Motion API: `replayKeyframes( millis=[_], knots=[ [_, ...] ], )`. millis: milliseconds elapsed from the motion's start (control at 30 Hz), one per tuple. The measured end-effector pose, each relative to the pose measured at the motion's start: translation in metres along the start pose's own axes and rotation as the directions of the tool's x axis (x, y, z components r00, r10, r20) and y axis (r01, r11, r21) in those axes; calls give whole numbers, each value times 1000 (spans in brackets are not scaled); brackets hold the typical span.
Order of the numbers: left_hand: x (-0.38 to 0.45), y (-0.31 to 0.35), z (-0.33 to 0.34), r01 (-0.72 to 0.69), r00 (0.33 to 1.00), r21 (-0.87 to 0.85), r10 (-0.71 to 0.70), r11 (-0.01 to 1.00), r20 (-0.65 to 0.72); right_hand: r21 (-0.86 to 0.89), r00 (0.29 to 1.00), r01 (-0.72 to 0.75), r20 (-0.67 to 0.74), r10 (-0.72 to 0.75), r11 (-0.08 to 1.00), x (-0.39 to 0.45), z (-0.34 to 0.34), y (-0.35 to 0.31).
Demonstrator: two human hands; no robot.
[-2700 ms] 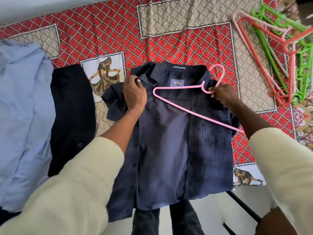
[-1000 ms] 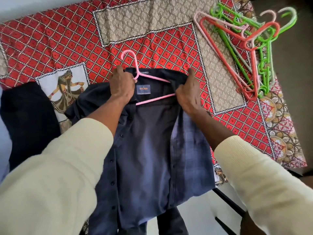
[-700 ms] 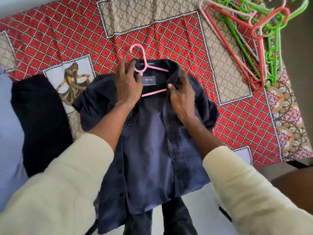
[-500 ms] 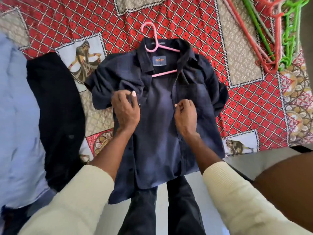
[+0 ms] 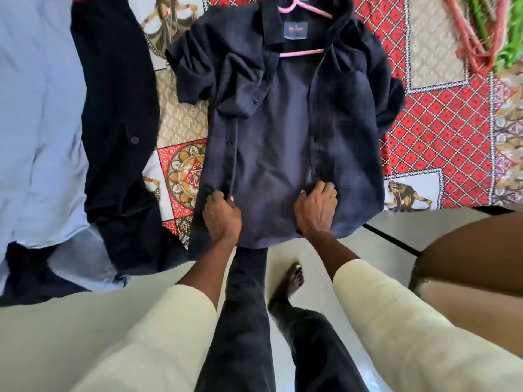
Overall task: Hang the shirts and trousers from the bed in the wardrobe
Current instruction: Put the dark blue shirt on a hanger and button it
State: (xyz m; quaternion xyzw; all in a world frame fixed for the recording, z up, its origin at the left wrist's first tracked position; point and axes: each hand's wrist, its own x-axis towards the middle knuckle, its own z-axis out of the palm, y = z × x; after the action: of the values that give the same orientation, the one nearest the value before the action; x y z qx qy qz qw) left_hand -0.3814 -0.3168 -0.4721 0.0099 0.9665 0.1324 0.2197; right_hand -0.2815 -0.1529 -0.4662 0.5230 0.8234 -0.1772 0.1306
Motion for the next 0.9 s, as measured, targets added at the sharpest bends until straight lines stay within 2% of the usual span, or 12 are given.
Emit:
replayKeyframes(
  millis=[167, 300, 433, 500, 600, 700, 733, 767, 800, 833, 867, 900],
  knots=[
    [-15, -9, -3, -157, 986, -325, 129, 933, -105, -62, 998, 53, -26, -55, 997, -10, 8, 18],
    [-53, -15, -7, -269, 963, -452, 219, 851, -160, -104, 987, 160, 24, -158, 982, -20, 9, 37],
    [-96, -7, -7, -397, 918, -456, 353, 797, -182, 204, 995, 40, 85, -58, 978, -22, -6, 47],
    [-117, 0, 2, -407, 901, -470, 429, 783, -64, 293, 995, 88, 25, -100, 952, -28, -10, 52],
    [-131, 14, 19, -235, 866, -451, 397, 861, 305, 227, 968, 246, -12, -250, 942, -43, -12, 68],
    [-126, 26, 22, -165, 691, -258, 298, 952, 659, 149, 917, 348, 151, -369, 926, -48, -8, 86],
    [-122, 28, 22, -179, 672, -214, 278, 960, 686, 147, 888, 362, 246, -388, 921, -47, -8, 89],
    [-117, 31, 21, -215, 710, -197, 291, 957, 641, 175, 865, 345, 322, -384, 922, -45, -9, 91],
    [-109, 34, 19, -243, 794, -202, 314, 949, 522, 231, 866, 282, 356, -351, 931, -43, -14, 90],
    [-101, 36, 17, -253, 872, -225, 323, 941, 369, 308, 889, 219, 327, -319, 926, -40, -18, 88],
    [-89, 38, 15, -273, 917, -229, 324, 935, 232, 387, 924, 173, 256, -285, 906, -35, -23, 83],
    [-77, 40, 13, -317, 929, -184, 344, 930, 135, 451, 954, 144, 174, -245, 881, -29, -25, 79]
  ],
)
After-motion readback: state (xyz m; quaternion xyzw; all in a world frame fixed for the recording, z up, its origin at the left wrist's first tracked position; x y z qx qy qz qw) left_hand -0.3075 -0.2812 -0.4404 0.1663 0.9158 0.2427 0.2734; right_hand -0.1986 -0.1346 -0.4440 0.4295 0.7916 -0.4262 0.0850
